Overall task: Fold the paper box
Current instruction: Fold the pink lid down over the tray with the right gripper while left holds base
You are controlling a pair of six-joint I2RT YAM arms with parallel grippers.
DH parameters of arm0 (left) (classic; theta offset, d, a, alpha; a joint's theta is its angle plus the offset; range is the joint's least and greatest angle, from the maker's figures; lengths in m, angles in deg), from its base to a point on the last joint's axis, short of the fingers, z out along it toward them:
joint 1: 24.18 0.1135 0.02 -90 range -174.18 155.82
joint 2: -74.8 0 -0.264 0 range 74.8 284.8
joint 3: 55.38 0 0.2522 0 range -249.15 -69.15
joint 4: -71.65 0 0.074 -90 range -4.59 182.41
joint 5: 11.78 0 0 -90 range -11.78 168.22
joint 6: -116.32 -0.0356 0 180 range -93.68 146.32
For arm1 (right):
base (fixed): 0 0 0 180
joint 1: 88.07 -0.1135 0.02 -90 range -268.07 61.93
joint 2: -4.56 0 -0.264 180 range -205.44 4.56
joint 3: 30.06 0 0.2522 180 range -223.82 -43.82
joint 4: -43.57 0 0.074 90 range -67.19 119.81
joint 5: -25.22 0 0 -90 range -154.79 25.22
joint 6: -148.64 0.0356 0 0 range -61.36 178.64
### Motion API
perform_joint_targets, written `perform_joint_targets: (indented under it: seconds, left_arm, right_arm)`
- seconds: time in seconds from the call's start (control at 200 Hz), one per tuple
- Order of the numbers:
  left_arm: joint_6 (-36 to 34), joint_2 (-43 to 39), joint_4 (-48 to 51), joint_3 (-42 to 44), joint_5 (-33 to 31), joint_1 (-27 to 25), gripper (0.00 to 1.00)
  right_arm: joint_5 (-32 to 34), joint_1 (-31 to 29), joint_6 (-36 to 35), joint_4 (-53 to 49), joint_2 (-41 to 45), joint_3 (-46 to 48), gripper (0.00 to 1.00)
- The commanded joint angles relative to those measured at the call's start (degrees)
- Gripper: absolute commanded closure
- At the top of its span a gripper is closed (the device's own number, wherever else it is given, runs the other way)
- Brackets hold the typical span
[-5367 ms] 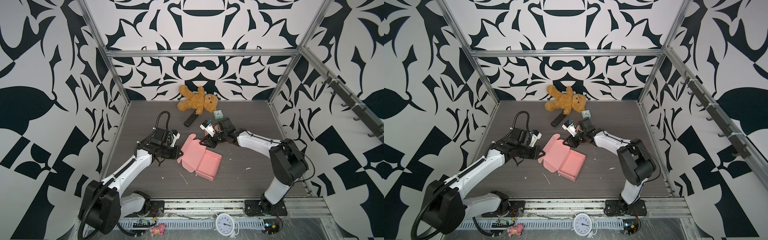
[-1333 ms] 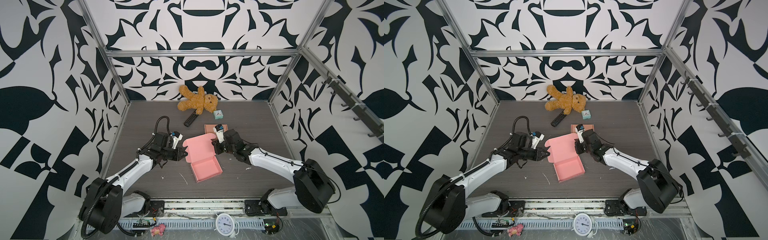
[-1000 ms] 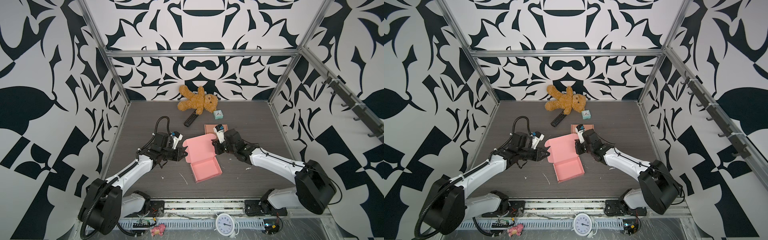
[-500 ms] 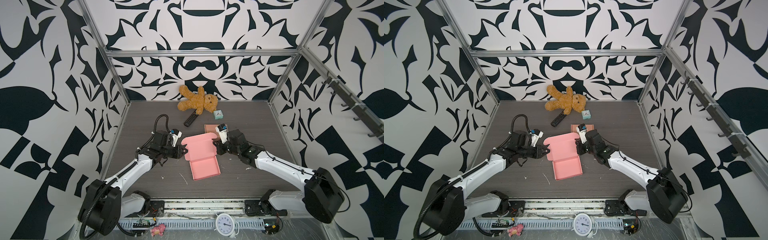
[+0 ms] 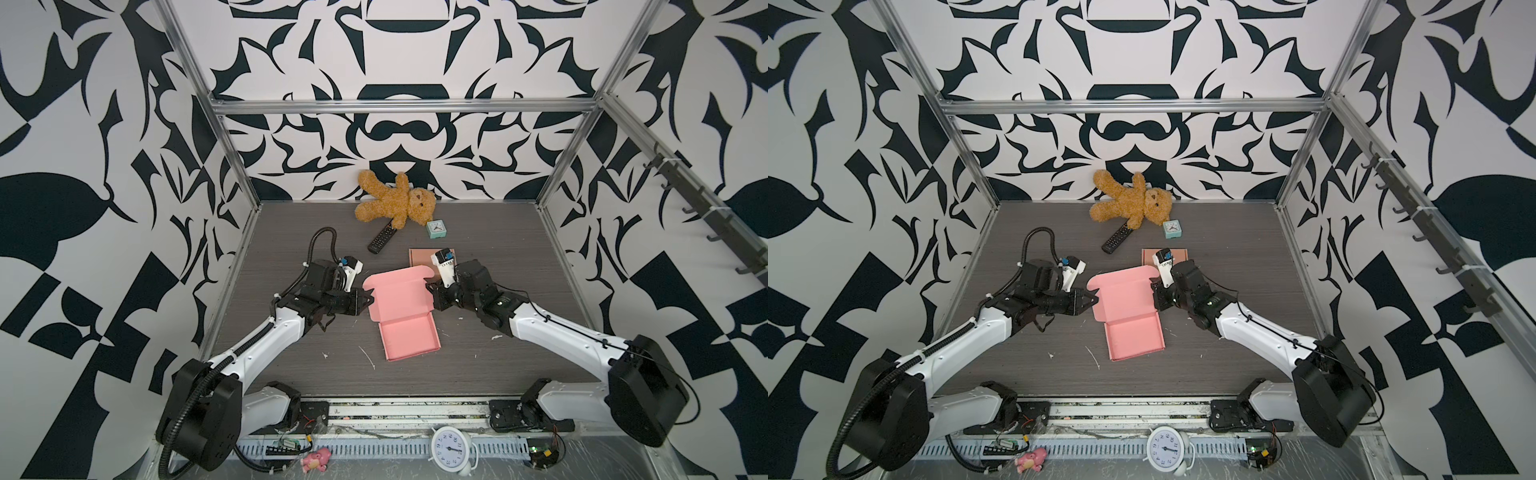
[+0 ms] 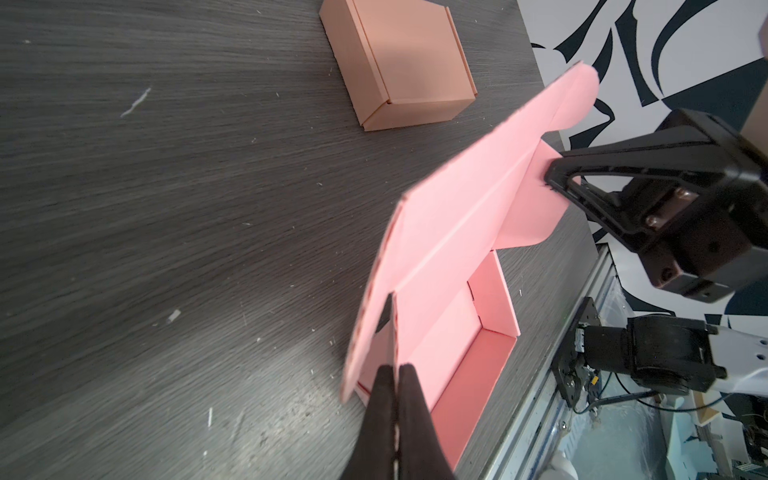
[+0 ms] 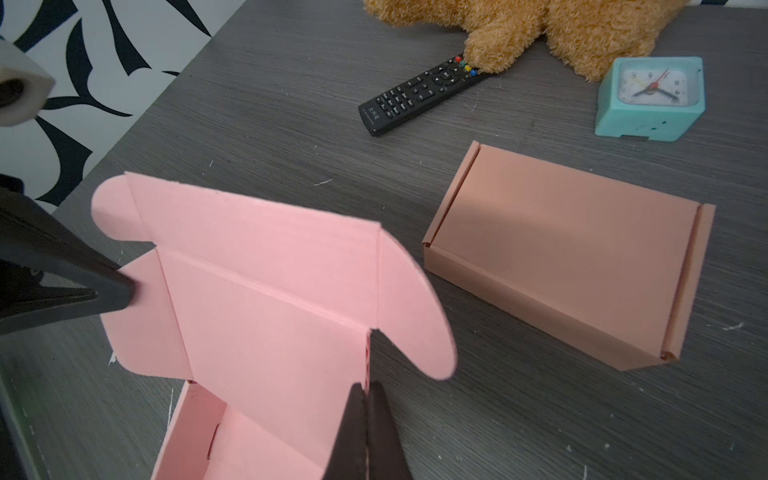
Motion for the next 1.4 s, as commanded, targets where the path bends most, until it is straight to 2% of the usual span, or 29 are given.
perform_joint_targets:
  seconds: [0.0, 0.17, 0.35, 0.56, 0.78, 0.935, 1.395]
  left_arm:
    - [0.3, 0.1, -0.4, -2.3, -0.7, 0.1, 0.95]
    - [2.3, 0.2, -6.4, -2.6, -2.7, 0.0, 0.95]
    - [1.7, 2.0, -11.1, -3.3, -6.6, 0.1, 0.93]
    - [-0.4, 3.6, -19.9, 0.2, -12.0, -1.0, 0.93]
    - [-5.0, 6.0, -22.7, 1.7, -20.0, -5.8, 0.91]
    - [-5.7, 7.0, -22.9, 2.4, -26.1, -9.2, 0.91]
    - [2.1, 6.8, -19.3, 4.4, -44.8, -19.7, 0.92]
  right_arm:
    - [1.6, -1.0, 1.1, 1.4, 2.6, -0.6, 1.00]
    - [6.9, -5.1, 0.9, 1.7, 2.8, -3.1, 0.98]
    - [9.9, -5.9, 2.4, 1.9, -0.3, -5.4, 0.96]
    - [13.2, -6.6, 3.5, 2.7, -3.7, -6.1, 0.95]
    - [15.6, -6.7, 3.9, 1.8, -5.5, -7.0, 0.92]
    - [17.1, -6.7, 4.7, 1.4, -6.6, -7.2, 0.91]
    - [22.1, -9.3, 6.2, 2.7, -4.7, -3.6, 0.92]
